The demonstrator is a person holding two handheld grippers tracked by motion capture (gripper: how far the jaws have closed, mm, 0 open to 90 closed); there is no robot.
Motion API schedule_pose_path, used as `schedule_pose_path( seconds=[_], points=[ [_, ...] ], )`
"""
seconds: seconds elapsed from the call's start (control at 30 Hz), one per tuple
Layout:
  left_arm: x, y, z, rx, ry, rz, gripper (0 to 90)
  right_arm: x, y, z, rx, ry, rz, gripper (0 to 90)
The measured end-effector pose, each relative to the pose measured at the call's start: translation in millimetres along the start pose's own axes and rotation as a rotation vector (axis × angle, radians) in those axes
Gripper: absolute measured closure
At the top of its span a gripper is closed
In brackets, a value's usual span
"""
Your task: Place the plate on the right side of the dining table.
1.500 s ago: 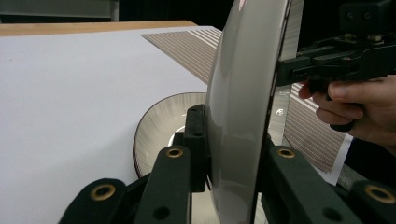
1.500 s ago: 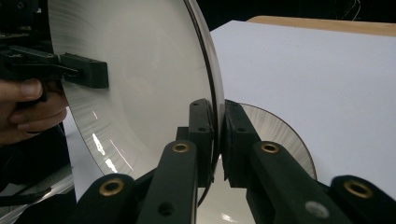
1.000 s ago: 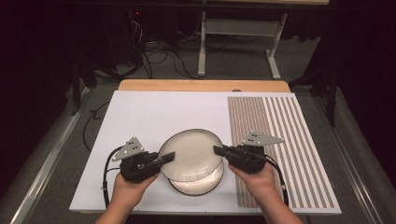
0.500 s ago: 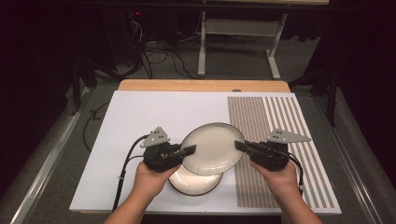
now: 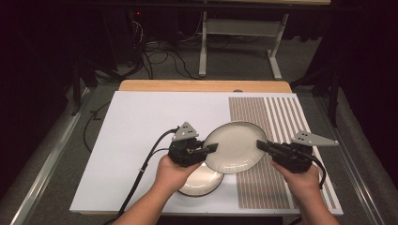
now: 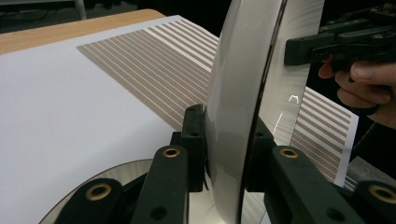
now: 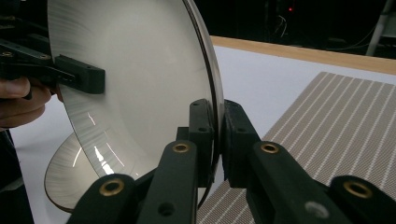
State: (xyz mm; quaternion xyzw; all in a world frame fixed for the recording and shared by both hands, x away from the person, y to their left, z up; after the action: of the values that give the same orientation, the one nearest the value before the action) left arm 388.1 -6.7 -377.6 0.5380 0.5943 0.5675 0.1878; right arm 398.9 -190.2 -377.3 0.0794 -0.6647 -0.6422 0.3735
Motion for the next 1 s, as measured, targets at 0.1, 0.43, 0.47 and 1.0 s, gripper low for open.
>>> schedule_pose_path(
  seconds=[0.1,0.43,0.47,1.0],
  points=[
    [-8.4,2.1,-2.1,-0.002,-0.001,0.017,75.4,4.6,-0.9,-7.4,-0.005,-0.017,-0.01,86.2],
    [-42.0,8.7,-2.9,0.006,-0.021,0.09,73.6,17.4,-9.4,-30.0,-0.032,-0.062,-0.028,86.8],
    [-45.6,9.4,-2.8,0.012,-0.019,0.09,73.4,18.9,-10.1,-33.3,-0.036,-0.071,-0.032,86.7],
    [-89.2,22.0,-4.6,-0.004,-0.014,0.135,70.3,35.7,-19.1,-67.7,-0.074,-0.18,-0.049,86.4]
  ],
)
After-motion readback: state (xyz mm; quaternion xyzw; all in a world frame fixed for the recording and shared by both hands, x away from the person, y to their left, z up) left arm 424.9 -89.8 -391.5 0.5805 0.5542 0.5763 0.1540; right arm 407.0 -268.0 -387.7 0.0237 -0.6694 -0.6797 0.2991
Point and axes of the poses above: each handheld gripper's, and its own axes: x roughly backward along the jaws, y roughly out of its top, z roughly to its left, the point moved 10 cm from there along -x, roughly forward along the jaws, and after that the axes turned 10 degrees about -y, right-handed, at the moved point
